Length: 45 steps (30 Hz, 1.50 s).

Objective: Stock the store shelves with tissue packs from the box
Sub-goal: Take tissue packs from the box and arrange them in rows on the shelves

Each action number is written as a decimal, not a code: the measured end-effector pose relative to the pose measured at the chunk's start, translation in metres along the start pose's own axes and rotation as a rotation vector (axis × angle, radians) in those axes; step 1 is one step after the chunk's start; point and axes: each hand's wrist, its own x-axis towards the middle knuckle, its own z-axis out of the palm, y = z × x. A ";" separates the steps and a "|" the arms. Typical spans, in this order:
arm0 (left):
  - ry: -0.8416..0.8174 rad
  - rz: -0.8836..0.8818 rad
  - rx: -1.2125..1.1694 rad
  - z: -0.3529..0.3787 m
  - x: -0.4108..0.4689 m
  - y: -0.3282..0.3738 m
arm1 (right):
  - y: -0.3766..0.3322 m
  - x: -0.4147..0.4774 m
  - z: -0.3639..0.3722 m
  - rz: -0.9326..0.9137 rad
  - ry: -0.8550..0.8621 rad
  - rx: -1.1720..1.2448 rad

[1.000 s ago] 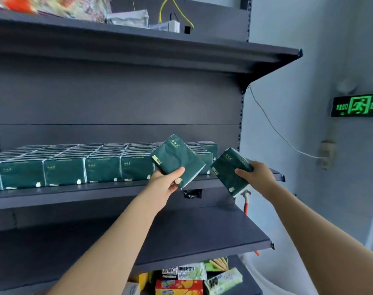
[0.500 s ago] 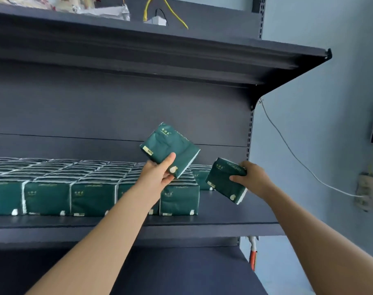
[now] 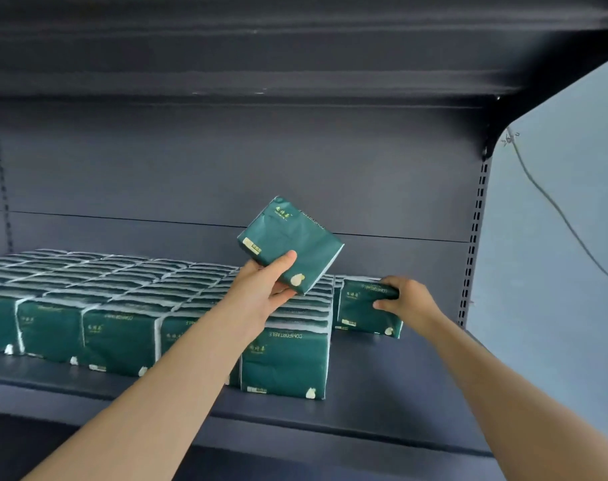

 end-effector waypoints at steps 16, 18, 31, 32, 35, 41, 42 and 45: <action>-0.003 0.012 -0.040 -0.006 0.011 -0.008 | 0.009 0.026 0.033 -0.098 -0.153 -0.407; 0.005 0.002 -0.039 -0.007 0.003 -0.007 | 0.000 0.024 0.028 -0.085 -0.171 -0.471; -0.163 0.104 -0.110 -0.011 -0.052 -0.007 | -0.103 -0.111 -0.001 -0.013 0.056 1.128; -0.187 0.111 -0.101 -0.009 -0.055 -0.010 | -0.109 -0.121 -0.001 -0.027 0.054 1.183; -0.218 0.124 0.012 0.001 -0.067 -0.022 | -0.120 -0.145 0.004 -0.056 0.080 1.132; -0.203 0.187 0.268 0.010 -0.083 -0.042 | -0.113 -0.161 0.007 -0.029 0.202 1.096; -0.206 0.210 0.327 0.008 -0.083 -0.044 | -0.109 -0.161 0.005 -0.026 0.204 1.092; -0.128 0.335 0.678 -0.006 -0.077 -0.044 | -0.093 -0.155 -0.006 0.000 0.226 1.079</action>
